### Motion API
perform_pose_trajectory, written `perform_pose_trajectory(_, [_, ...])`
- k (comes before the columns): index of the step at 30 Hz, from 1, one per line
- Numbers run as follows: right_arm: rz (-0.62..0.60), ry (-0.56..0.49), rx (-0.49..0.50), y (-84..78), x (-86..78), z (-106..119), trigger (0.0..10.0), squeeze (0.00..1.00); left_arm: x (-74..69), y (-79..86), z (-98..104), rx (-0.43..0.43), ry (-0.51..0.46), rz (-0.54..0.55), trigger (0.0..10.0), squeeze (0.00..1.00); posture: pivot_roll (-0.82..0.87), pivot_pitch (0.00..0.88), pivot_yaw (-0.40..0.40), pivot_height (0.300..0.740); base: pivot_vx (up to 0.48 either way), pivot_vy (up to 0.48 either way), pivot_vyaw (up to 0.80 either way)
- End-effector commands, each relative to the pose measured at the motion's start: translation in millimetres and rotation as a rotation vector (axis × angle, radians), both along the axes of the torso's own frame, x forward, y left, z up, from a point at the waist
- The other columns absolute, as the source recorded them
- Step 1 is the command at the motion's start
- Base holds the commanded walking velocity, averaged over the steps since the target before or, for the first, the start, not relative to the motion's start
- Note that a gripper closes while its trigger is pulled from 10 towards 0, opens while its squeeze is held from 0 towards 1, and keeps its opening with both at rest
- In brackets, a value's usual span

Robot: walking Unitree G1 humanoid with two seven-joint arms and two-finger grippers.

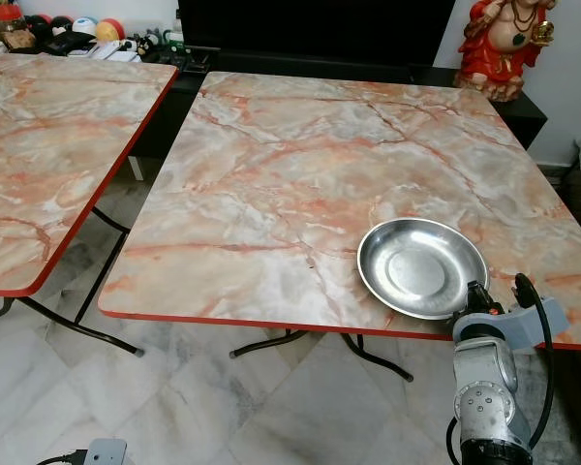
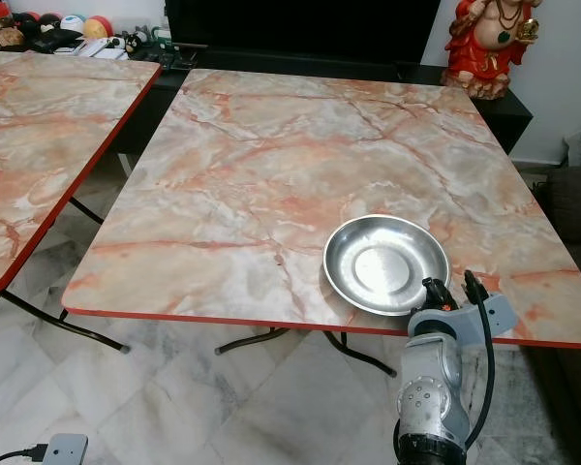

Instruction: Setting the table

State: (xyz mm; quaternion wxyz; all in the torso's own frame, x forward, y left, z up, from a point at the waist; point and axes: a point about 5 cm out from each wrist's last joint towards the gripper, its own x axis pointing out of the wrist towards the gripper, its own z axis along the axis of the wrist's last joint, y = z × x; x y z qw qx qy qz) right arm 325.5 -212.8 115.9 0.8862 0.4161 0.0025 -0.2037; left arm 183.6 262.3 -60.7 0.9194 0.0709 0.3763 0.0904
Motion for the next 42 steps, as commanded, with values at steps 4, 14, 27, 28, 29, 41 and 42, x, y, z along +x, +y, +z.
perform_pose_trajectory(4, [0.009, 0.051, -0.005, 2.5, -3.0, -9.0, 10.0, 0.36, -9.5, 1.8, -4.8, 0.005, 0.044, -0.008, 10.0, 0.0, 0.03, 0.168, -0.046, 0.74, 0.0, 0.0, 0.0])
perform_pose_trajectory(14, [0.007, 0.071, -0.006, 3.3, -6.9, -14.3, 10.0, 0.44, -8.2, -0.8, -5.1, 0.001, 0.043, -0.013, 10.0, 0.0, 0.03, 0.167, -0.046, 0.74, 0.0, 0.0, 0.0])
perform_pose_trajectory(27, [0.018, 0.096, -0.008, 4.7, -11.3, -19.3, 10.0, 0.43, -8.3, -1.8, -5.5, -0.001, 0.045, -0.013, 10.0, 0.0, 0.03, 0.168, -0.048, 0.74, 0.0, 0.0, 0.0])
perform_pose_trajectory(28, [0.017, 0.097, -0.009, 4.2, -11.7, -19.4, 10.0, 0.43, -8.2, -2.2, -5.7, -0.001, 0.045, -0.013, 10.0, 0.0, 0.03, 0.168, -0.048, 0.74, 0.0, 0.0, 0.0])
perform_pose_trajectory(29, [0.015, 0.098, -0.009, 3.7, -12.0, -19.4, 10.0, 0.43, -8.1, -2.6, -5.7, -0.002, 0.045, -0.014, 10.0, 0.0, 0.03, 0.168, -0.048, 0.74, 0.0, 0.0, 0.0])
perform_pose_trajectory(41, [0.001, 0.104, -0.013, 1.2, -13.6, -19.3, 10.0, 0.87, -7.0, -4.3, -5.8, -0.004, 0.043, -0.016, 10.0, 0.0, 0.03, 0.168, -0.05, 0.74, 0.0, 0.0, 0.0])
perform_pose_trajectory(42, [0.002, 0.104, -0.014, 1.3, -12.9, -19.3, 10.0, 0.88, -7.0, -3.8, -5.6, -0.003, 0.043, -0.015, 10.0, 0.0, 0.03, 0.169, -0.05, 0.74, 0.0, 0.0, 0.0])
